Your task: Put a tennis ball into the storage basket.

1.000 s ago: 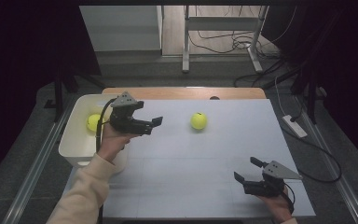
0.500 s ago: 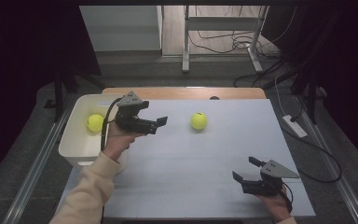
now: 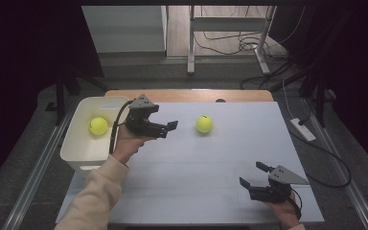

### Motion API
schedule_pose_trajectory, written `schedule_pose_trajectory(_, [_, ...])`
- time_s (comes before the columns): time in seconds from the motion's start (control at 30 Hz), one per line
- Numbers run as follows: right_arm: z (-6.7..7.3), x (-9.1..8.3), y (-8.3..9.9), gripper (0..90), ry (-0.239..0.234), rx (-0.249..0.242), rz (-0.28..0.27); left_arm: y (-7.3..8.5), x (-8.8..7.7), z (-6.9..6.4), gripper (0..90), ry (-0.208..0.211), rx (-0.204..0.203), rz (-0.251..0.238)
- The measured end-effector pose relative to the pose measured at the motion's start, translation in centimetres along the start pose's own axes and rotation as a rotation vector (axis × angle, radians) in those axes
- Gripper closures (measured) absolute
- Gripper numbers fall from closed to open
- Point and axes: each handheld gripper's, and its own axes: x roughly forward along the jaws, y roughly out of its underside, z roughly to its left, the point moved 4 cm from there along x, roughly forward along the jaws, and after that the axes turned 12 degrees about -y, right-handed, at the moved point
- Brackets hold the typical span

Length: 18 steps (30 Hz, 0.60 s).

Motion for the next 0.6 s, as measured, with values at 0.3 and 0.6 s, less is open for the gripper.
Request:
schedule_pose_trajectory(0.3, [0.0,0.0,-0.1,12.9,-0.001,-0.003,-0.002,0.0,0.8,-0.5,6.2,-0.001,0.011,0.025])
schedule_pose_trajectory(0.6, [0.0,0.4,-0.1,12.9,-0.009,-0.003,0.004,0.1,1.7,-0.6,6.2,0.003,0.004,0.039])
